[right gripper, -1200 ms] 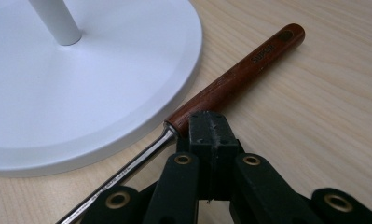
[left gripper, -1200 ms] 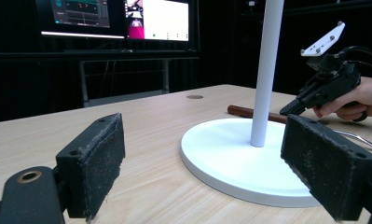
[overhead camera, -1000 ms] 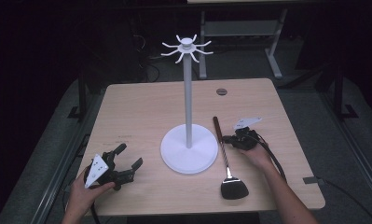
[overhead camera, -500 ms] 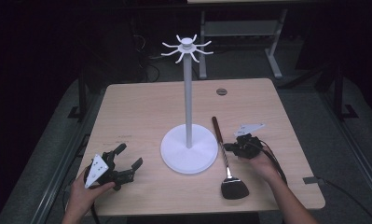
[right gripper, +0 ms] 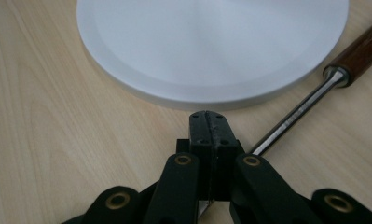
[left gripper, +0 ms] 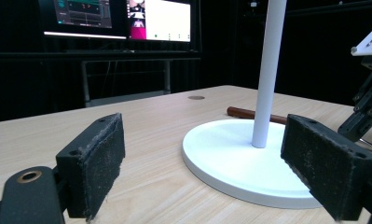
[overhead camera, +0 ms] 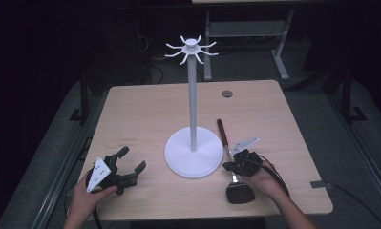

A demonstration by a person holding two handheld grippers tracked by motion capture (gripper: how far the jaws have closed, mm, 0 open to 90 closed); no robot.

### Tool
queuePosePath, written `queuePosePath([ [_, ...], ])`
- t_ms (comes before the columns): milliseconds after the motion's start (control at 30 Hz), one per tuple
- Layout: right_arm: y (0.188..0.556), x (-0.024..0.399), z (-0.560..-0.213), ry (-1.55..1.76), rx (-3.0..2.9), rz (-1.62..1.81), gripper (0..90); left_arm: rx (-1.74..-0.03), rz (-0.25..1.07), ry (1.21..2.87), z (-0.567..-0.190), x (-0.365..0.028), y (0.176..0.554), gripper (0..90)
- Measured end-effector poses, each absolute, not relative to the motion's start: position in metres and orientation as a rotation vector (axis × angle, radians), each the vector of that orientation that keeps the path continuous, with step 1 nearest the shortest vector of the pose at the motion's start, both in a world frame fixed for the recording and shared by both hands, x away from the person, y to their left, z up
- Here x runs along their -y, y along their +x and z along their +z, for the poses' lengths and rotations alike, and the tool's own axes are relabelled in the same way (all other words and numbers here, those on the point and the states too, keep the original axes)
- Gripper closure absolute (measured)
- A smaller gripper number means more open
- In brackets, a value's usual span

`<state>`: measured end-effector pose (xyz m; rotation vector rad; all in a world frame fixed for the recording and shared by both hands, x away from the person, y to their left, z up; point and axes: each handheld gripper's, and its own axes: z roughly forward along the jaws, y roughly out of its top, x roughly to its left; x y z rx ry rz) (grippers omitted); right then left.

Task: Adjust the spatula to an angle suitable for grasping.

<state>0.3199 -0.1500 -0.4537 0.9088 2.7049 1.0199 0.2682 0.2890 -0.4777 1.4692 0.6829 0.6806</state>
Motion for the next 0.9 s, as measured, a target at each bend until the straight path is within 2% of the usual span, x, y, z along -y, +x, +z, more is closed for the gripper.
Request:
queuePosePath([
  [333,0.319,0.156,-0.456,0.932,-2.733,0.983,89.7,-0.683,0.681,1.469,-0.478,-0.289,0.268,12.9],
  [900,0.327,0.189,-0.454,1.051,-2.680,0.930,89.7,-0.682,0.684,1.475,-0.478,-0.289,0.268,12.9],
])
